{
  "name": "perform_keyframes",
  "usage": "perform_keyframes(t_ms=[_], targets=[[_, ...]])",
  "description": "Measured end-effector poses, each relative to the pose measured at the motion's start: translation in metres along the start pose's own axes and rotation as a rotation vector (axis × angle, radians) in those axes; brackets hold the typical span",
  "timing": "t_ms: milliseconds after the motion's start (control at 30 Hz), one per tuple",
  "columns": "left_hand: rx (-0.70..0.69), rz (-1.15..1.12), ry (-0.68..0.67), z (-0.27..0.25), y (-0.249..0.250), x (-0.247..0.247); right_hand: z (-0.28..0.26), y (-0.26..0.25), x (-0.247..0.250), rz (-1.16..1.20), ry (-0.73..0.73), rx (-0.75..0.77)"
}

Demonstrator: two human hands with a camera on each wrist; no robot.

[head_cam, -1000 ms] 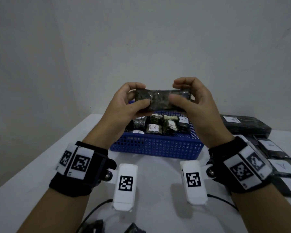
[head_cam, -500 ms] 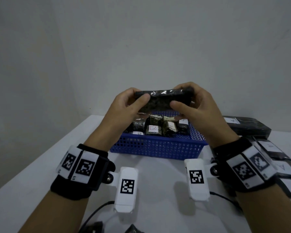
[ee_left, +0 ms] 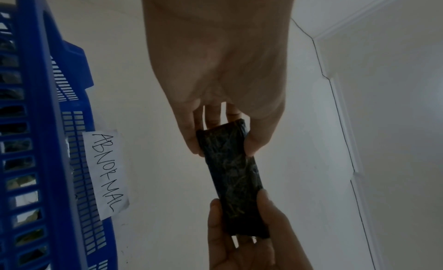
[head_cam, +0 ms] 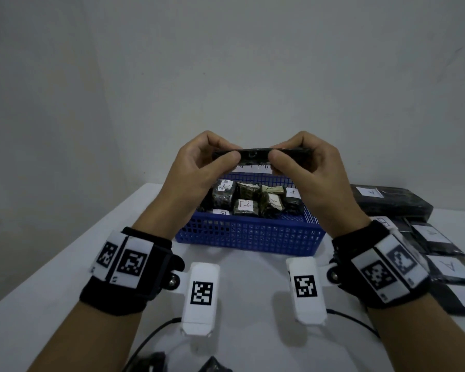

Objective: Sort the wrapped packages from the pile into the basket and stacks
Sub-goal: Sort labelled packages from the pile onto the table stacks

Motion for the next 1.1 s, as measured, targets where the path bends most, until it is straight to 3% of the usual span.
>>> perform_keyframes(t_ms=[133, 267, 433, 633, 800, 967, 1100], targets=[[0.078, -0.128, -0.04, 0.002, 0.001, 0.0, 0.0, -0.002, 0.005, 0.078, -0.042, -0.002], [0.036, -0.17, 0.019, 0.001, 0.0, -0.001, 0.001, -0.003, 0.006, 0.094, -0.102, -0.036], [-0.031, -0.117, 0.012, 0.0, 0.001, 0.0, 0.0, -0.002, 0.002, 0.096, -0.014, -0.097], [0.008, -0.212, -0.074, 0.0, 0.002, 0.002, -0.002, 0.004, 0.003, -0.034, 0.058, -0.214], [-0.039, -0.193, -0.124, -0.003, 0.006, -0.006, -0.003, 0.0, -0.005, -0.054, -0.163, -0.291], [-0.015, -0.275, -0.195, -0.004, 0.005, -0.004, -0.003, 0.001, -0.005, 0.015, -0.108, -0.284], [-0.057, -0.295, -0.224, -0.003, 0.004, -0.005, 0.0, 0.002, -0.005, 0.092, -0.21, -0.296]])
Point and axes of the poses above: each hand's wrist, its own z-axis towards the middle knuckle, its own x-axis out of the back of the hand, y = z × x, the point moved 1 cm from there along z, towards the middle knuckle, and after that the axes turned 4 degrees about x, right-handed, at the moved point
